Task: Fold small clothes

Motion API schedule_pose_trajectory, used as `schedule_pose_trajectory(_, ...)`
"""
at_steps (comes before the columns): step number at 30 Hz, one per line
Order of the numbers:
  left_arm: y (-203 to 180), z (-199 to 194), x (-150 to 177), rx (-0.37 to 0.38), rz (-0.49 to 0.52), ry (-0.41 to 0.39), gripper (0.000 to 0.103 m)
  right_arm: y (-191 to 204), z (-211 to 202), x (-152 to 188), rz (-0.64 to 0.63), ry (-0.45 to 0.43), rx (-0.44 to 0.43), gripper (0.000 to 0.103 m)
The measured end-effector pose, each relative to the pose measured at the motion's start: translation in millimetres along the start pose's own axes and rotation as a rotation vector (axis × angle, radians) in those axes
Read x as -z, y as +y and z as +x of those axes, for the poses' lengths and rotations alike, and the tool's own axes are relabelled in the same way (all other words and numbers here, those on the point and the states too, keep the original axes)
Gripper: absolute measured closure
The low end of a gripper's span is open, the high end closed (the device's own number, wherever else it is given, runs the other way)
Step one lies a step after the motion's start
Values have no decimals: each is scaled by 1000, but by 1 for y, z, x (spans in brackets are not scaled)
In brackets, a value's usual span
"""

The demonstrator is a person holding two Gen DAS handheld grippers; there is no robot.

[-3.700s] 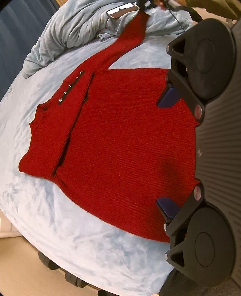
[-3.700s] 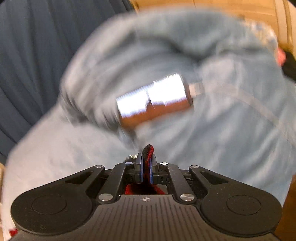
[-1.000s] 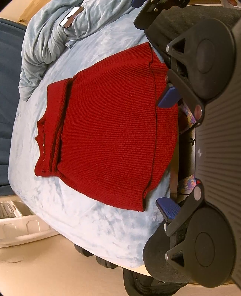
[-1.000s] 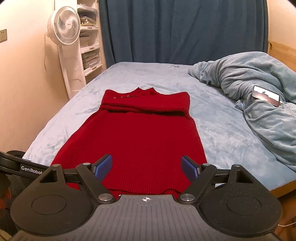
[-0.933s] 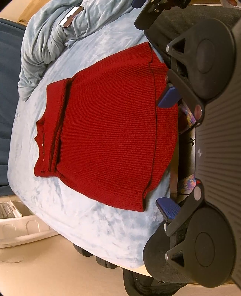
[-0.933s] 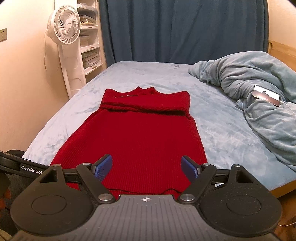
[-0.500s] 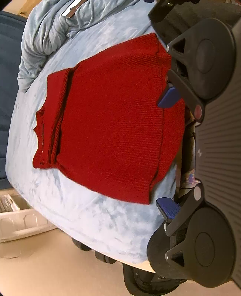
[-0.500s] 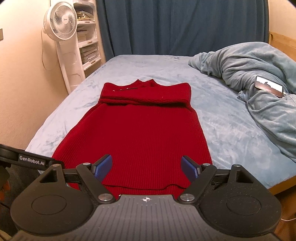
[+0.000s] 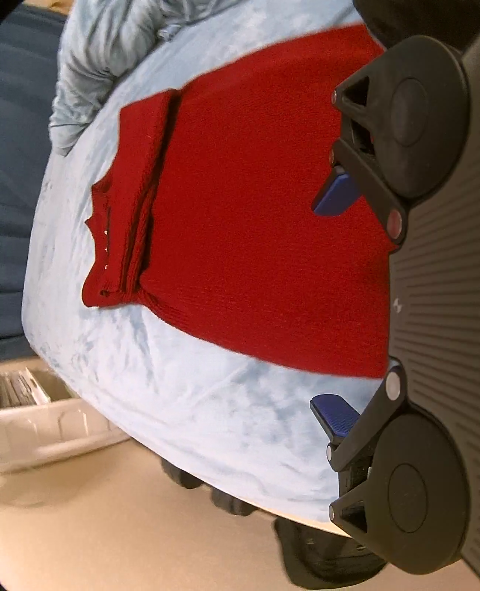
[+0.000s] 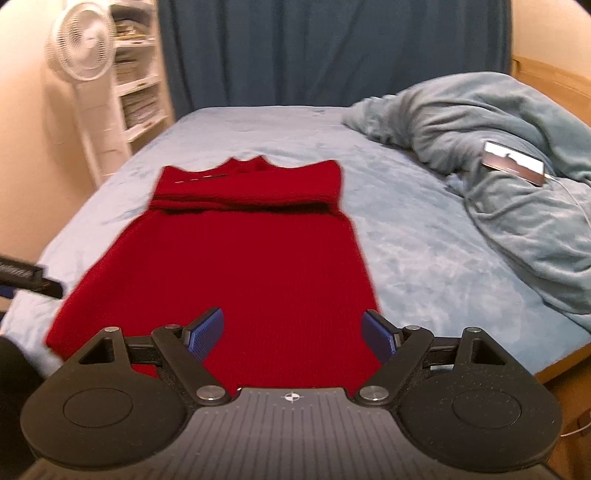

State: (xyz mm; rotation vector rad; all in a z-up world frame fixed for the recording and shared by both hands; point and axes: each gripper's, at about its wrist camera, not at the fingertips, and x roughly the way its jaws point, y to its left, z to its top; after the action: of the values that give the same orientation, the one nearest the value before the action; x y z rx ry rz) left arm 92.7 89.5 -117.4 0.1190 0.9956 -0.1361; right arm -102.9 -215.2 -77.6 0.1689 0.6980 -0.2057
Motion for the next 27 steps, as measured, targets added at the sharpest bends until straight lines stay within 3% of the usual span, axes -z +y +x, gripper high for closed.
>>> schedule_pose_trajectory(3, 1, 32, -5, -18, 46, 34, 0, -28, 33, -6, 55, 18, 17, 16)
schedule_pose_trajectory(9, 15, 87, -19, -37, 47, 106, 0, -74, 126, -13, 87, 179, 42, 16)
schedule_pose_trajectory(12, 18, 104, -26, -49, 70, 108, 0, -89, 158, -19, 131, 177, 100, 16)
schedule_pose_trajectory(17, 25, 134, -30, 4, 110, 171, 0, -114, 207, -27, 254, 244, 66, 15)
schedule_pose_trajectory(20, 36, 139, -27, 56, 54, 179, 0, -122, 235, -18, 298, 319, 81, 16)
schedule_pose_trajectory(21, 40, 139, -25, 72, 25, 181, 0, -123, 243, -13, 308, 368, 64, 13)
schedule_pose_trajectory(23, 46, 134, -18, 114, 5, 185, 0, -121, 241, -5, 282, 360, 27, 13)
schedule_pose_trajectory(27, 41, 120, -1, 195, 96, 193, 0, -109, 221, 8, 215, 436, -124, 13)
